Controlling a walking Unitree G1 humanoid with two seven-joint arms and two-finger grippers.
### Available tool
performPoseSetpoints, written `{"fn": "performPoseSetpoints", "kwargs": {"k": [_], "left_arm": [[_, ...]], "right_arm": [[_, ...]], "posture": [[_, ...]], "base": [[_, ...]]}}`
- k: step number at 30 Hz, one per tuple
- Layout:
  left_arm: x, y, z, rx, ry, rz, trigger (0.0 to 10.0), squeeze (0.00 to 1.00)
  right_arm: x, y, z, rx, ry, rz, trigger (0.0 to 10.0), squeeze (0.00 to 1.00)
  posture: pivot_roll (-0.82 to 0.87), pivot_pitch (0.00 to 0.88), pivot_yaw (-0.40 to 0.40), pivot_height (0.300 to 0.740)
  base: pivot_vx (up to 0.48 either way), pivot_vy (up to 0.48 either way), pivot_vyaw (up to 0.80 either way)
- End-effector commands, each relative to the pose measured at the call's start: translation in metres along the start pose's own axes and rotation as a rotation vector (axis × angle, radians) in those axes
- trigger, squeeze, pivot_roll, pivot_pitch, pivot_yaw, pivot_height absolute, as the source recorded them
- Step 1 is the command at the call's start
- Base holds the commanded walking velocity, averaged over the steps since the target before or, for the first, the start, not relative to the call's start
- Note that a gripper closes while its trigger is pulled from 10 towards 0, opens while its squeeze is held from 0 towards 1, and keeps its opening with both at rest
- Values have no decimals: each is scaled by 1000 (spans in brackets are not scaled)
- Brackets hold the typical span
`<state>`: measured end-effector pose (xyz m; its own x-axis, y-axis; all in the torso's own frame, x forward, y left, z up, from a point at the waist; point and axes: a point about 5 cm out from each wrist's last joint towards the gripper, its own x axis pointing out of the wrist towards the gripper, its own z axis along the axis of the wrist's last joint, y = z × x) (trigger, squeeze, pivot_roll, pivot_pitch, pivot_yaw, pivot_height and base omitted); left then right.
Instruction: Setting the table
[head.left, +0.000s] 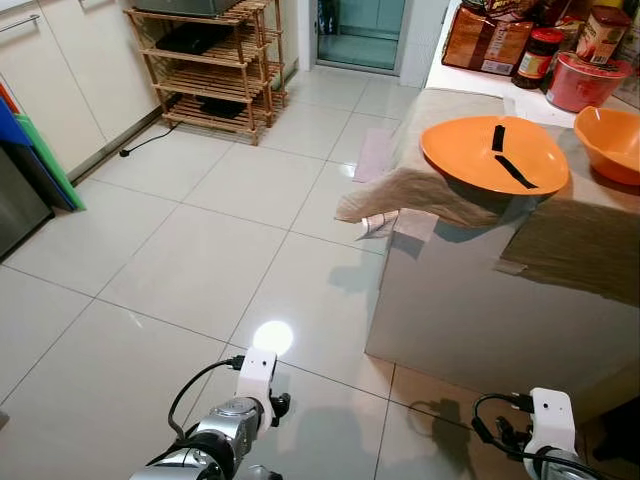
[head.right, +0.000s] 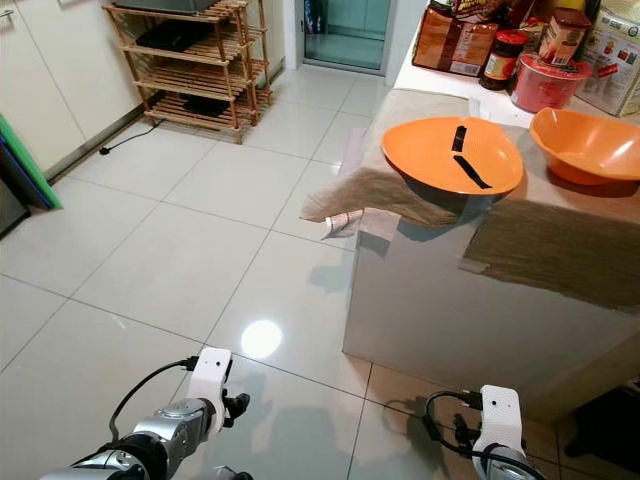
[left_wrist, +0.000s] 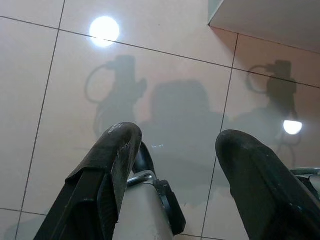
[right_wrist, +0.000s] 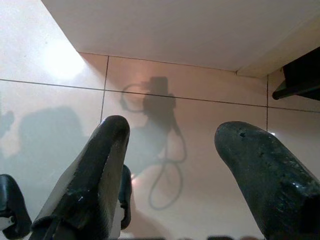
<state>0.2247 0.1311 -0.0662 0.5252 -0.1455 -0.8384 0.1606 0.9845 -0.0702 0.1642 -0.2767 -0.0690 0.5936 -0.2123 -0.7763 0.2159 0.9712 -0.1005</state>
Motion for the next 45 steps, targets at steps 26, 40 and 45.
{"fn": "performPoseSetpoints", "kwargs": {"k": [26,40,45], "left_arm": [[-1,-1,13,38,-111,-36,10000,0],[-31,-38,162,34,-633,-112,10000,0],[-42,-47,180,33,-720,-142,10000,0]], "right_arm": [[1,-6,21,20,-121,3,10000,0],[-37,35,130,-33,-706,63,10000,0],[-63,43,152,-27,-816,64,10000,0]], "posture": [[-70,0,18,740],[-79,0,16,740],[-81,0,16,740]], "base": [[0,0,0],[0,0,0],[0,0,0]]}}
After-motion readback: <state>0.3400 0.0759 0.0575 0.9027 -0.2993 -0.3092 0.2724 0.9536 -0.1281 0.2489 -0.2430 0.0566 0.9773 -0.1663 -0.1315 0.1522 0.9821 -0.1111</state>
